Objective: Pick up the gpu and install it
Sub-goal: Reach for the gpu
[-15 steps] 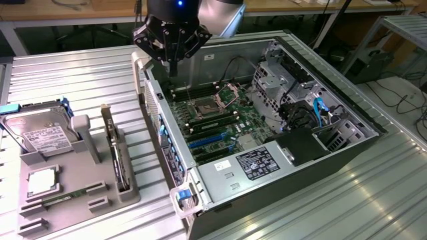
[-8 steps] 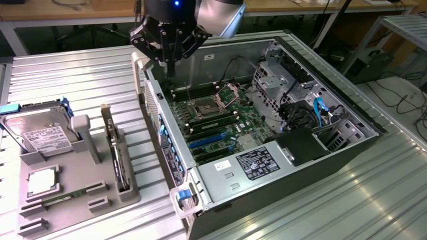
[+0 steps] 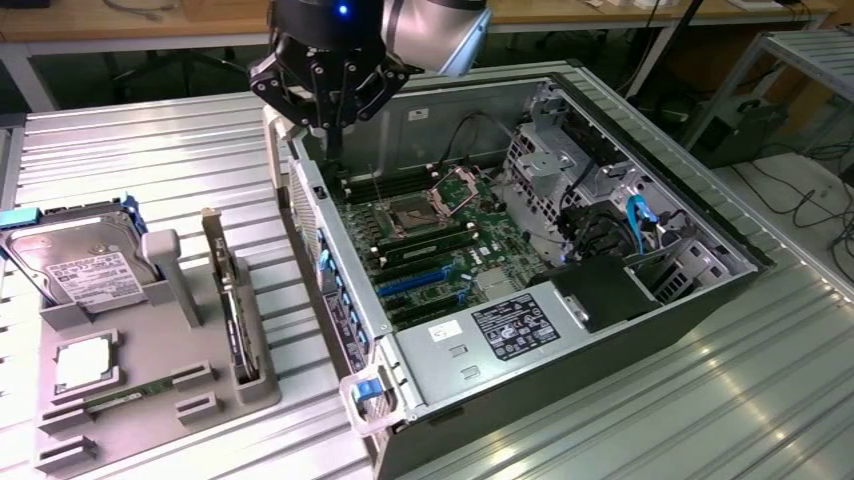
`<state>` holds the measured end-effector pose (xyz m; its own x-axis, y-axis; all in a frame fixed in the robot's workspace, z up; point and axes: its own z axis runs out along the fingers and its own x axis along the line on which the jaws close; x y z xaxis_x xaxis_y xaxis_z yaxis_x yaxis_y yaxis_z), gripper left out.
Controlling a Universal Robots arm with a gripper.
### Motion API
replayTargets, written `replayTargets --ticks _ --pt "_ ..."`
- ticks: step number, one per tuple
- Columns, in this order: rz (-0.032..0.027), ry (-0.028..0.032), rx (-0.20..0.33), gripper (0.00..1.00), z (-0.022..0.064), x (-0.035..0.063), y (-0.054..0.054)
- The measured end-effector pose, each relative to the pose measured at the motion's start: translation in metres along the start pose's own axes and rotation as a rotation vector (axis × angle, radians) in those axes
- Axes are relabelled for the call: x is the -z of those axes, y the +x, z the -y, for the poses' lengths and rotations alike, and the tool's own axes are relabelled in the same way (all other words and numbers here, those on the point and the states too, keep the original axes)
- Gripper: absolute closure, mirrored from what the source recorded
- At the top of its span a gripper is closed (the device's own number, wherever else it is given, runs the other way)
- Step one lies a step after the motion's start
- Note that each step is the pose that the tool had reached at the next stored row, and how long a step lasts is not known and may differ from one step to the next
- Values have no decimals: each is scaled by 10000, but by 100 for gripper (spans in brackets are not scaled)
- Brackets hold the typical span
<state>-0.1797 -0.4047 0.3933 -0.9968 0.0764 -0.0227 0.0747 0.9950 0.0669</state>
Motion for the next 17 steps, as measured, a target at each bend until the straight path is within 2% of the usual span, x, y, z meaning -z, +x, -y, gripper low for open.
replayTargets --ticks 17 --pt "1 -1 1 89 58 6 131"
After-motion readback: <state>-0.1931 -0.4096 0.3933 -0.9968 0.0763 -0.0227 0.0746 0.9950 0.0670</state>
